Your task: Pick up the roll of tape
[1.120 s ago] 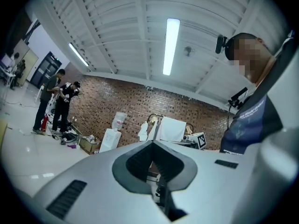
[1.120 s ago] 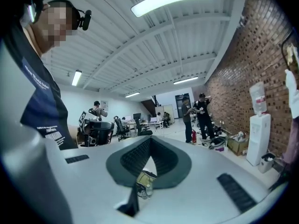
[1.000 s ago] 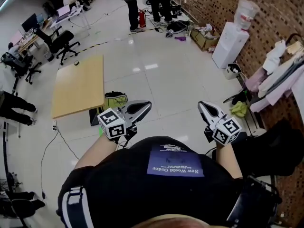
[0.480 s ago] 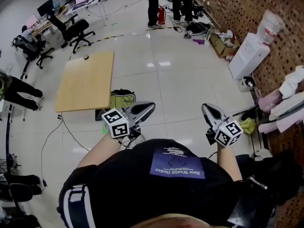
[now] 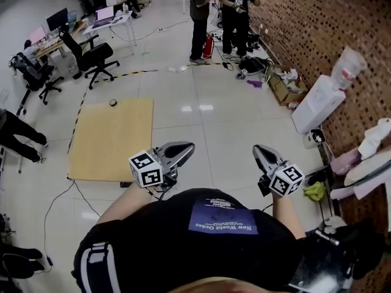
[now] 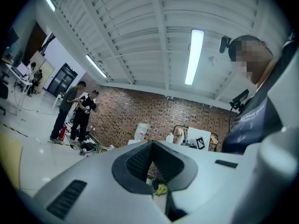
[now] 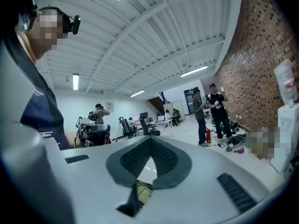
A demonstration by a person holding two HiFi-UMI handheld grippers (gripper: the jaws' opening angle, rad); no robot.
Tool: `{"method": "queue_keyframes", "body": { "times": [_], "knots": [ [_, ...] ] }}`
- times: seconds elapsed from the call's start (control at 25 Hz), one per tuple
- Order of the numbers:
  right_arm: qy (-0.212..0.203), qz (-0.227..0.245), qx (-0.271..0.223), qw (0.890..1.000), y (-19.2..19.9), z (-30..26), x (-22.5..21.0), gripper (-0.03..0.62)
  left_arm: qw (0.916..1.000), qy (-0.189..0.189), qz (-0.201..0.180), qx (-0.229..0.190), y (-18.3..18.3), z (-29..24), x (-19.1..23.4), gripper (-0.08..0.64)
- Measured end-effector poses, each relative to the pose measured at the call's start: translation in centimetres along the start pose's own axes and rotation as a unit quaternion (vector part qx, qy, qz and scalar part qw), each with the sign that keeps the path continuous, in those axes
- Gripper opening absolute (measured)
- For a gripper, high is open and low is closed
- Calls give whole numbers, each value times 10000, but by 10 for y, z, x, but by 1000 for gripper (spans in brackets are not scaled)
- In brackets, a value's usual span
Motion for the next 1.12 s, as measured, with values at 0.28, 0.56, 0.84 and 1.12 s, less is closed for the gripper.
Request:
{"method": "queue_keyframes", "body": {
  "times": [0.28, 0.56, 0.84, 1.12],
  "knots": [
    [-566, -161, 131, 9982, -7, -122, 5, -14, 9989, -442, 113, -110, -21, 57, 77, 6],
    [-1465, -247, 367, 9882, -10, -227, -24, -14, 9883, -1460, 290, -332, -19, 94, 115, 6],
    [-3049, -51, 711, 9497, -18, -349, -85, -14, 9572, -2802, 131, -709, -30, 64, 143, 6],
    [-4410, -68, 951, 8924, -21, -458, -99, -15, 8971, -4268, 280, -1108, -27, 52, 128, 6]
  ]
}}
Point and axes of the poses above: the fingertips, and each gripper's own axes: z backward along the fingers, x to its left, y out of its underside, the point moved 10 cm from there along z, backward along the fingers
